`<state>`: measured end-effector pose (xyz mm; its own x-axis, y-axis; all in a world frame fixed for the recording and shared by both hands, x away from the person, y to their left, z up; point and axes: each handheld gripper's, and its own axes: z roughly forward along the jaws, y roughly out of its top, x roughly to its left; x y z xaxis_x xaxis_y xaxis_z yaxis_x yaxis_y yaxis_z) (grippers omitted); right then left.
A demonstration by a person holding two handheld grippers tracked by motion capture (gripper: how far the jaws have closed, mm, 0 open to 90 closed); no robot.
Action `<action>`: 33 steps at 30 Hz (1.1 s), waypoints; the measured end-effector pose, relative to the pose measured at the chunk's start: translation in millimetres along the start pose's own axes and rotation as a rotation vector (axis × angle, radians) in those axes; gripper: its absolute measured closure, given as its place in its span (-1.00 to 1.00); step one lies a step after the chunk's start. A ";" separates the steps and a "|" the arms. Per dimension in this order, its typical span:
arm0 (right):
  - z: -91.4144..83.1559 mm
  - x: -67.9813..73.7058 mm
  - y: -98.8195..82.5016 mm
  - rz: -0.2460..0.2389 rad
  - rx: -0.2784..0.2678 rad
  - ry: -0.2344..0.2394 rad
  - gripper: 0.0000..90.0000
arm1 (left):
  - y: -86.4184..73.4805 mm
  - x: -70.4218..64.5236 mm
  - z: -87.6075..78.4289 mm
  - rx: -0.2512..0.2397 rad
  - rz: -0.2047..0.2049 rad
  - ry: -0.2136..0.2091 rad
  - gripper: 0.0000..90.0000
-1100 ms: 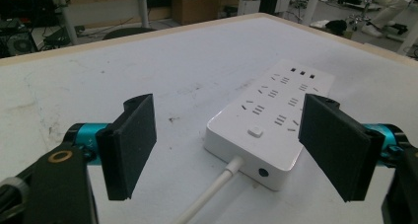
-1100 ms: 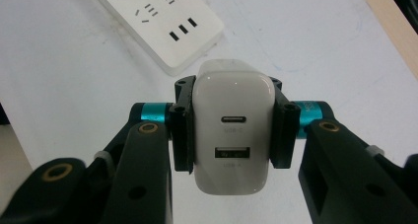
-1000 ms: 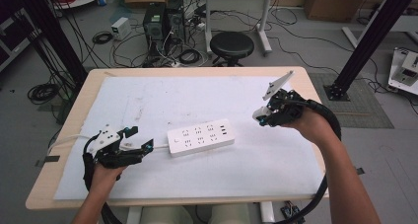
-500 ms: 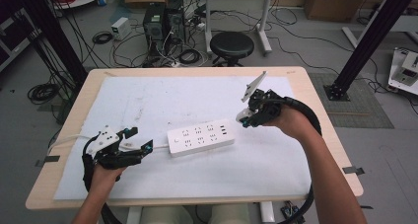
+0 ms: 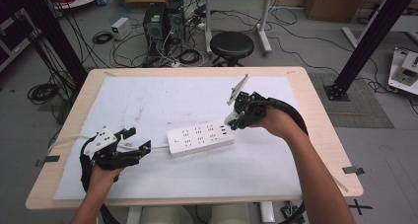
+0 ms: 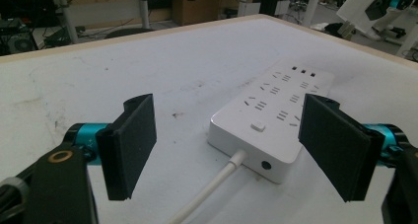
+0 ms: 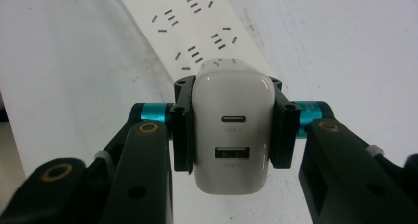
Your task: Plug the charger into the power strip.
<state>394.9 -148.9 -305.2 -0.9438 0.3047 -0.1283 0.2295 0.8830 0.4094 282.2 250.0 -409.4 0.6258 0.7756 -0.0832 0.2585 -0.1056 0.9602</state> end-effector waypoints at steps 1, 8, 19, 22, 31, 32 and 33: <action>1.1 0.0 1.3 -0.001 0.000 0.000 0.40 | -0.2 0.2 -0.3 0.000 -0.003 0.001 -0.50; 12.2 -0.2 13.1 -0.036 0.006 0.016 0.40 | -1.1 1.1 -1.6 0.000 -0.006 0.003 -0.50; 32.3 1.8 33.7 -0.092 0.025 0.040 0.40 | -3.4 3.7 -4.4 -0.001 -0.004 0.005 -0.50; 35.4 1.3 36.0 -0.100 0.030 0.045 0.40 | -4.3 4.2 -5.2 -0.004 -0.005 0.003 -0.50; 45.3 2.0 45.2 -0.123 0.043 0.055 0.40 | -7.0 5.8 -7.8 -0.009 -0.012 0.005 -0.50; 45.4 1.8 46.1 -0.126 0.049 0.055 0.40 | -7.2 5.7 -8.0 -0.011 -0.016 0.006 -0.50; 46.0 1.6 47.0 -0.130 0.049 0.056 0.40 | -7.4 6.3 -8.5 -0.011 -0.013 0.009 -0.50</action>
<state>415.1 -90.5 -327.7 -0.9778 0.1673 -0.1265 0.1143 0.9307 0.3476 278.0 260.9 -414.8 0.6160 0.7822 -0.0929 0.2583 -0.0891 0.9619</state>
